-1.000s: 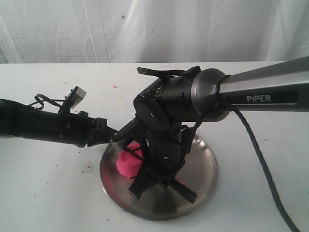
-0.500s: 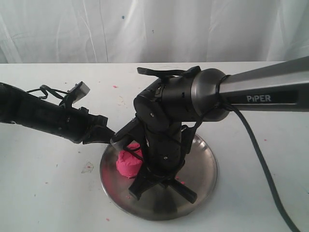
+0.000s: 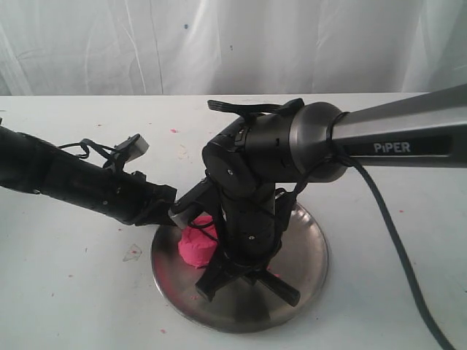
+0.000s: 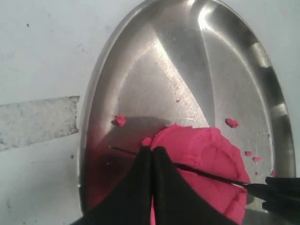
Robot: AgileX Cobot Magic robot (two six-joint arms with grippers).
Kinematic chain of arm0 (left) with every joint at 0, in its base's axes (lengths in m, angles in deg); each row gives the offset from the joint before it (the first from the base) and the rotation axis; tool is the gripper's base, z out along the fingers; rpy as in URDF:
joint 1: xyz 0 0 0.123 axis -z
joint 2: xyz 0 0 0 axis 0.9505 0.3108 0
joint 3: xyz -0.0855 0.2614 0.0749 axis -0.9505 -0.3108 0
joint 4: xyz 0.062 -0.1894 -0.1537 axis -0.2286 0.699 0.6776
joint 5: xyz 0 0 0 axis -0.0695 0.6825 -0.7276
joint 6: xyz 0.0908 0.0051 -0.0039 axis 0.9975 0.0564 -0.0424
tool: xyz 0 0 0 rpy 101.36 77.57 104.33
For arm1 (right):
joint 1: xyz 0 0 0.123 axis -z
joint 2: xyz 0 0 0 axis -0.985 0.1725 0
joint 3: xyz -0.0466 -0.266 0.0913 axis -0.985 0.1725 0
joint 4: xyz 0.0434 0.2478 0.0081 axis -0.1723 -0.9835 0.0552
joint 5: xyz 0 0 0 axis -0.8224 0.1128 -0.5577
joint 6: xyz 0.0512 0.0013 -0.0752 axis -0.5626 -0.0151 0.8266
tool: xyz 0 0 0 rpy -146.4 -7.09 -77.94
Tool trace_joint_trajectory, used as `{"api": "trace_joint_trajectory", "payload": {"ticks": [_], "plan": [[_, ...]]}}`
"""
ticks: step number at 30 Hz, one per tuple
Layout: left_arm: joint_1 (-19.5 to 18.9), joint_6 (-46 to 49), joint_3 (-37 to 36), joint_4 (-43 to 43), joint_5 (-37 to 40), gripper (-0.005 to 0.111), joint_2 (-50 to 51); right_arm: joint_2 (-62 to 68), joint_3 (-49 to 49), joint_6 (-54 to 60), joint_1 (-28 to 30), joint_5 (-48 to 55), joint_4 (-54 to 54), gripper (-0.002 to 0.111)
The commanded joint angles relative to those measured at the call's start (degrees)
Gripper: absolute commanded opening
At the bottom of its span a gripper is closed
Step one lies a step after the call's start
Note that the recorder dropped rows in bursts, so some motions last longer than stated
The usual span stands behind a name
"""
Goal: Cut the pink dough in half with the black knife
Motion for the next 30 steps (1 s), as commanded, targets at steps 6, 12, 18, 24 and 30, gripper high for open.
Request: {"api": "trace_joint_trajectory", "payload": {"ticks": [6, 12, 18, 24, 30], "plan": [[0.66, -0.55, 2.38, -1.71, 5.14, 0.0, 0.66, -0.16, -0.32, 0.78, -0.07, -0.68, 0.13, 0.0], [0.54, -0.61, 2.38, -3.69, 4.92, 0.0, 0.66, -0.16, -0.32, 0.78, -0.07, -0.68, 0.05, 0.0], [0.47, -2.18, 2.38, -7.96, -0.8, 0.0, -3.14, -0.16, -0.32, 0.78, -0.07, -0.68, 0.05, 0.0], [0.6, -2.21, 2.38, -7.96, -2.8, 0.0, -3.26, -0.16, -0.32, 0.78, -0.07, -0.68, 0.05, 0.0], [0.72, -2.21, 2.38, -7.42, -3.3, 0.0, -3.04, -0.16, -0.32, 0.78, -0.07, -0.68, 0.05, 0.0]]}}
